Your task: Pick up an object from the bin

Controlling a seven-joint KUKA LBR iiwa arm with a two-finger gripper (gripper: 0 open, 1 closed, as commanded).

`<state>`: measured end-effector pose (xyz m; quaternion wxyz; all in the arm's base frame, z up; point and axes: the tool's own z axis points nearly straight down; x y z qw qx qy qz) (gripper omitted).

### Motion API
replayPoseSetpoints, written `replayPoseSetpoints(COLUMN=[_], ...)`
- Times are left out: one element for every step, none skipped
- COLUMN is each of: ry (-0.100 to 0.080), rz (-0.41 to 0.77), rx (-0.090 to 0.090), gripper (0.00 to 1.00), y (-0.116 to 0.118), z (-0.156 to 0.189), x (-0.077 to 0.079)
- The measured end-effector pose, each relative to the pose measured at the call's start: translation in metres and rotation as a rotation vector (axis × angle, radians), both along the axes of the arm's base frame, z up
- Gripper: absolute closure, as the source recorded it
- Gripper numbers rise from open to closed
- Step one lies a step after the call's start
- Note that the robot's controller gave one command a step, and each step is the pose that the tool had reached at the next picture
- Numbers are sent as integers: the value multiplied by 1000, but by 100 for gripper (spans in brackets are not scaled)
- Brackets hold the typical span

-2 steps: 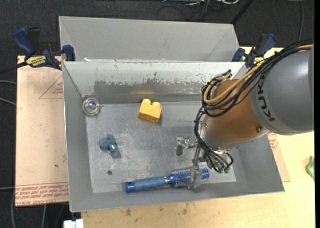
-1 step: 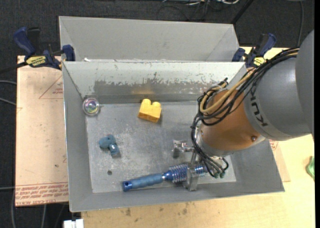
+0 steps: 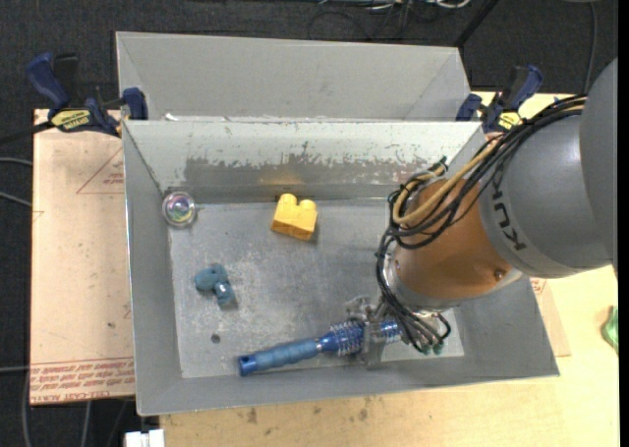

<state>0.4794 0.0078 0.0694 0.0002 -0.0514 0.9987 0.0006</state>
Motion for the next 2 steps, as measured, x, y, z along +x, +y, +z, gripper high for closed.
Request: replayPoseSetpoints(ry=[-9, -10], rz=[0, -2], rx=[0, 0], gripper=[100, 100], y=[25, 37], z=[116, 222], x=[9, 1])
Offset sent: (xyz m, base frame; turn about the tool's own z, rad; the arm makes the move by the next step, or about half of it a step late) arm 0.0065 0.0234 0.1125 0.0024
